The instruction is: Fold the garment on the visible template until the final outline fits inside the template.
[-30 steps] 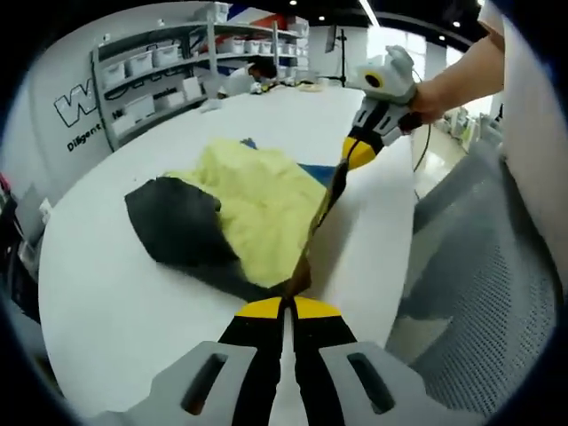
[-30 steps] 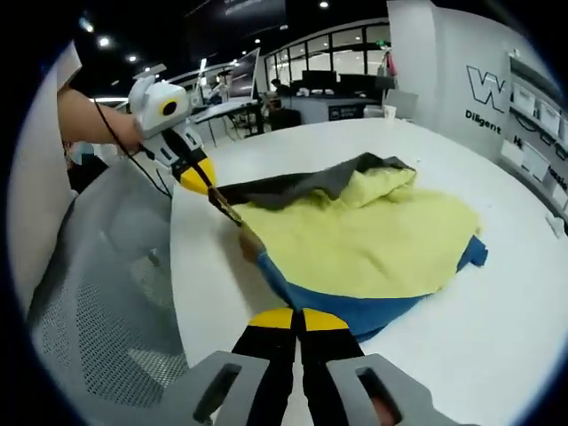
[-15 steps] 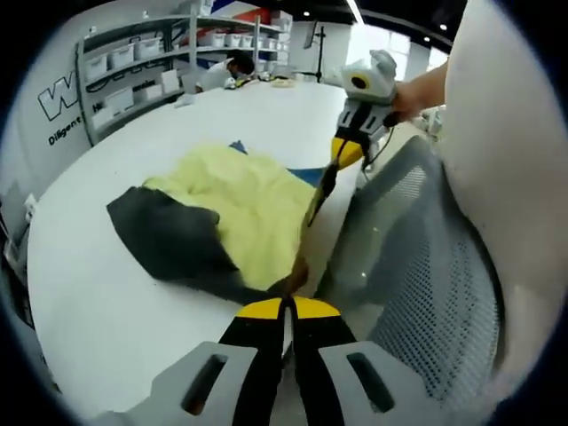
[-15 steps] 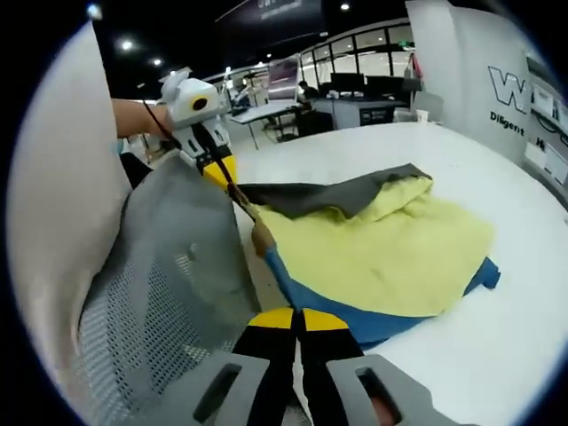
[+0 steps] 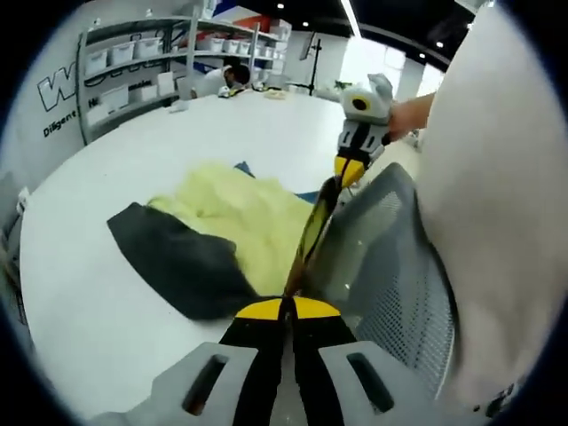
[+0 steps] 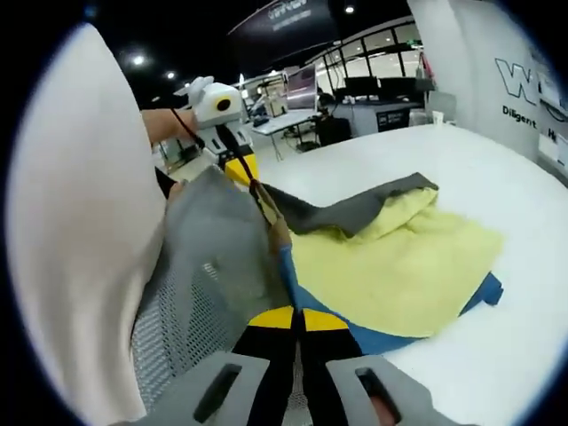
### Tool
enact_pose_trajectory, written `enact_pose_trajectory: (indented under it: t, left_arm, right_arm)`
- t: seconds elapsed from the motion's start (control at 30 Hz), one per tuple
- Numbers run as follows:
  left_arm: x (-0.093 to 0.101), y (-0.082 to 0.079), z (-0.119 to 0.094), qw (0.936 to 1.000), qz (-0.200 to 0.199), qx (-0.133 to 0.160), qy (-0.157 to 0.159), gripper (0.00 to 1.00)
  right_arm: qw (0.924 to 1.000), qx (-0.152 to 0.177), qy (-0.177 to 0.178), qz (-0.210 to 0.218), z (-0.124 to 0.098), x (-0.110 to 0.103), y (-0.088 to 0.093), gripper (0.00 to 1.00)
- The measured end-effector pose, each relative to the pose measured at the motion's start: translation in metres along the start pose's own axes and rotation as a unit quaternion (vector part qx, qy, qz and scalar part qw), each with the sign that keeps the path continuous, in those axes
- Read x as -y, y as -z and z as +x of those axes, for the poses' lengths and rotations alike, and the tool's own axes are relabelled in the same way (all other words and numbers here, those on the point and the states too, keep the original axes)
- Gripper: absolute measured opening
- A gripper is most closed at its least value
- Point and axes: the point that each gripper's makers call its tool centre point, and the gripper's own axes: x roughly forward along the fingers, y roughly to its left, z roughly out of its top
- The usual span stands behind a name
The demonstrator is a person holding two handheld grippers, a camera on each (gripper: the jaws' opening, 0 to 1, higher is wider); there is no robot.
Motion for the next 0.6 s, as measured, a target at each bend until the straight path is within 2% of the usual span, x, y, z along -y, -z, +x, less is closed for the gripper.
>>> enact_pose_trajectory:
  t: [0.23, 0.43, 0.6]
  left_arm:
    - [-0.038, -0.039, 0.000, 0.9987, 0.005, 0.038, -0.032, 0.02]
    - [-0.079, -0.077, 0.006, 0.9965, 0.011, 0.065, -0.052, 0.01]
    - [-0.116, -0.109, 0.016, 0.9946, 0.009, 0.083, -0.062, 0.01]
  right_arm:
    - [0.9989, 0.022, 0.037, -0.017, -0.008, 0.039, -0.033, 0.00]
    - [0.9968, 0.035, 0.068, -0.024, -0.013, 0.086, -0.062, 0.00]
    - [0.9949, 0.039, 0.089, -0.025, -0.011, 0.126, -0.080, 0.00]
